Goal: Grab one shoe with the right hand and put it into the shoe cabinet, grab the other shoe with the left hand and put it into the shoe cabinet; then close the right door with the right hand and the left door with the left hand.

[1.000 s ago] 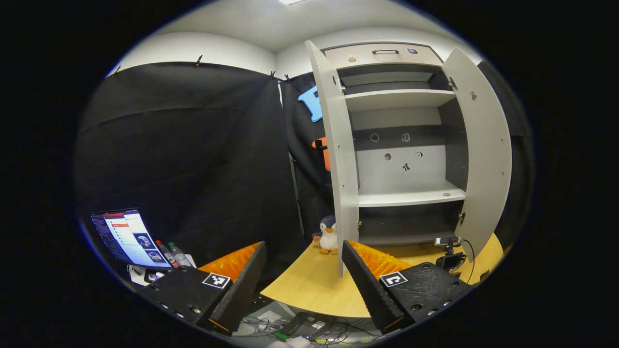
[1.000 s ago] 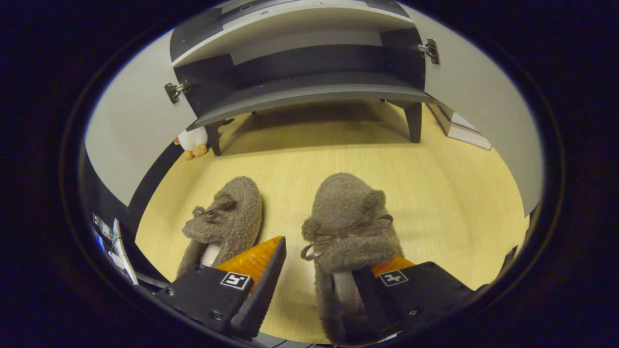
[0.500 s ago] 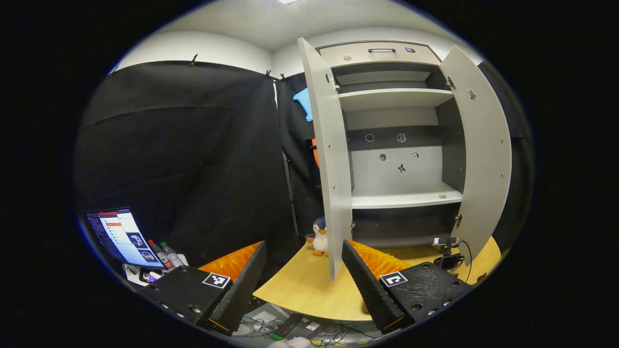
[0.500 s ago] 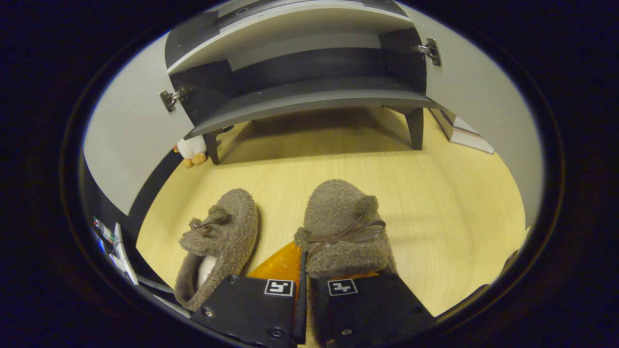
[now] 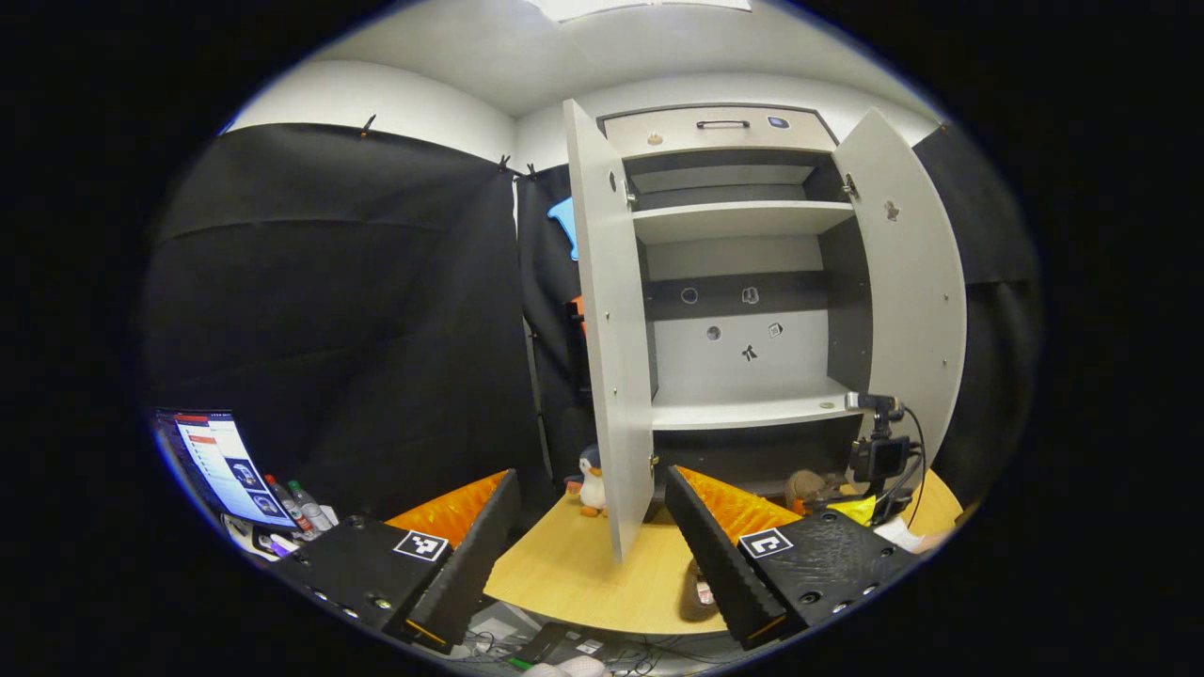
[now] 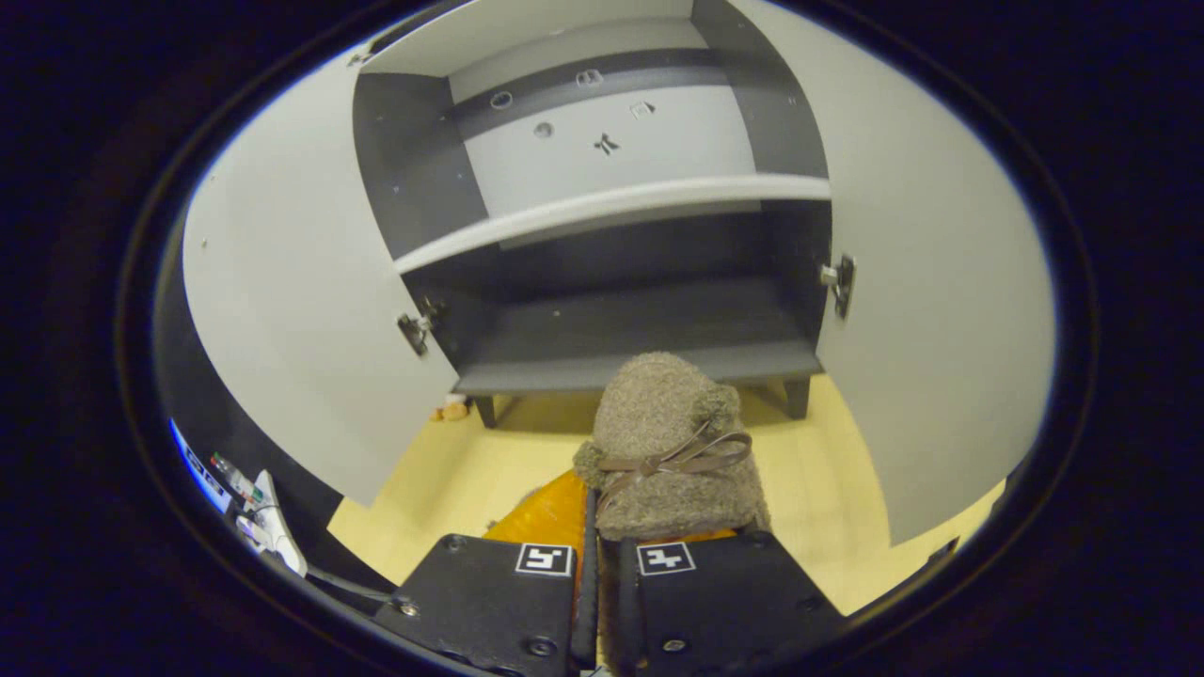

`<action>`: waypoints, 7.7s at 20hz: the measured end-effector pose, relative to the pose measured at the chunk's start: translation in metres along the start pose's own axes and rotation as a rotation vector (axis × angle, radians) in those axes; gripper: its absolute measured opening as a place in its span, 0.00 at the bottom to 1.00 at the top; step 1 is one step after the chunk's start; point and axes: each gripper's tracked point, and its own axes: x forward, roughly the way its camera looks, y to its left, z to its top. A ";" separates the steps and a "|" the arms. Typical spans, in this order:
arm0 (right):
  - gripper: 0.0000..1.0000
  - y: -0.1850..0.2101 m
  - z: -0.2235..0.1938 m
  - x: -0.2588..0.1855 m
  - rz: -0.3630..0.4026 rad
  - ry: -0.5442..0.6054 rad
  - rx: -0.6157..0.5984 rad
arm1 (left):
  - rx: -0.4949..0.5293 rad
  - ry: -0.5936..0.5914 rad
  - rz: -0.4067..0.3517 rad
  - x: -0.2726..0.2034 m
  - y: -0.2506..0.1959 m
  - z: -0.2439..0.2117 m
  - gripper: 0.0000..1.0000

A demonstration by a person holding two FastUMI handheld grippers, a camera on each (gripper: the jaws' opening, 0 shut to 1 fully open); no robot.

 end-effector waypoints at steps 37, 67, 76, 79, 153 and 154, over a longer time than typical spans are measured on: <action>0.65 -0.005 0.272 0.135 -0.198 -0.008 0.042 | 0.004 -0.017 0.018 -0.015 -0.007 -0.005 0.96; 0.98 -0.042 0.043 -0.304 -0.219 -0.426 -0.079 | 0.012 -0.064 -0.328 -0.003 -0.060 -0.024 0.96; 0.98 -0.073 0.031 -0.322 -0.306 -0.384 -0.089 | 0.040 0.083 -0.387 0.051 -0.101 -0.107 0.96; 0.99 -0.081 0.020 -0.320 -0.325 -0.343 -0.071 | 0.038 0.190 -0.421 0.069 -0.116 -0.163 0.96; 1.00 -0.172 0.031 -0.282 -0.354 -0.231 0.059 | 0.098 0.265 -0.241 0.499 -0.258 0.006 0.00; 1.00 -0.173 0.031 -0.280 -0.354 -0.226 0.066 | 0.103 0.312 -0.237 0.503 -0.258 -0.007 0.00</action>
